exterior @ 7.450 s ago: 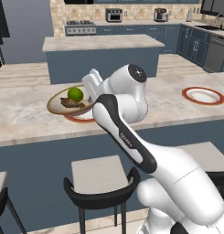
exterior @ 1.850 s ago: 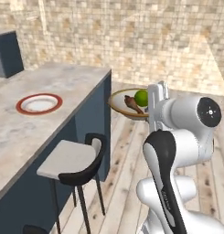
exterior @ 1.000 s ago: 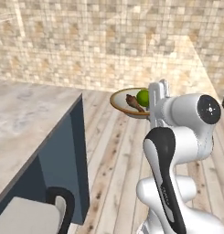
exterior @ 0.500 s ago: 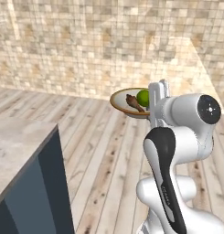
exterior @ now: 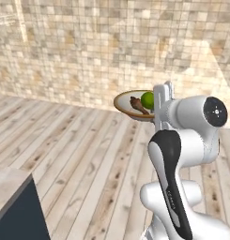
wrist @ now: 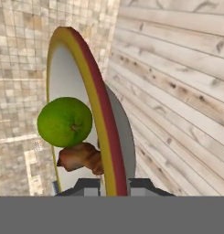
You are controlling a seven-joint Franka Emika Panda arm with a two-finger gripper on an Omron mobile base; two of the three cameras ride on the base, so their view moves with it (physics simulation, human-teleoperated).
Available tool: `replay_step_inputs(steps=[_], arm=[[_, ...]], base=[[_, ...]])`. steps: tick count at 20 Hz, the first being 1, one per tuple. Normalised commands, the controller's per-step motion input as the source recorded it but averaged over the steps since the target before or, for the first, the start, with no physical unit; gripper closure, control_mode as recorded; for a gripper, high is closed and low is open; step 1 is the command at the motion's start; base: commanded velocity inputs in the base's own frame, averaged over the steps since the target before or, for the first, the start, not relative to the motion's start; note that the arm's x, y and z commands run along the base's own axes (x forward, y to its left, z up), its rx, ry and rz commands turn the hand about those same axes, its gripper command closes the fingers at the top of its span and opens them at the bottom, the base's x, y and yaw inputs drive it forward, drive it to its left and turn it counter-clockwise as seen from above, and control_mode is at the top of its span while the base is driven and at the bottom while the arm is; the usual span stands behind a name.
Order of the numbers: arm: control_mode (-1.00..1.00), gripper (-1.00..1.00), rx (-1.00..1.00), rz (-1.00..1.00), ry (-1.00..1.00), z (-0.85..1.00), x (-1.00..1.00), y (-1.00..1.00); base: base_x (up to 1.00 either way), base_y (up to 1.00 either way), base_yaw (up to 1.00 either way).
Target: Pick the chicken drumstick and lime from their plates and place them in the bowl. Then put the bowl in the fridge.
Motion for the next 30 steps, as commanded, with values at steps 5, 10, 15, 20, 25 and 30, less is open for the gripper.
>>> replay_step_inputs(steps=[5,10,15,20,25,30], arm=[[1.00,1.00,0.00,0.00,0.00,0.00,0.00,0.00],[1.00,1.00,0.00,0.00,0.00,0.00,0.00,0.00],[1.00,1.00,0.00,0.00,0.00,0.00,0.00,0.00],[1.00,1.00,0.00,0.00,0.00,0.00,0.00,0.00],[1.00,1.00,0.00,0.00,0.00,0.00,0.00,0.00],[1.00,1.00,0.00,0.00,0.00,0.00,0.00,0.00]], base=[[0.89,0.00,0.28],[0.82,0.00,0.34],[0.82,0.00,0.34],[0.82,0.00,0.34],[0.79,0.00,0.39],[0.79,0.00,0.38]])
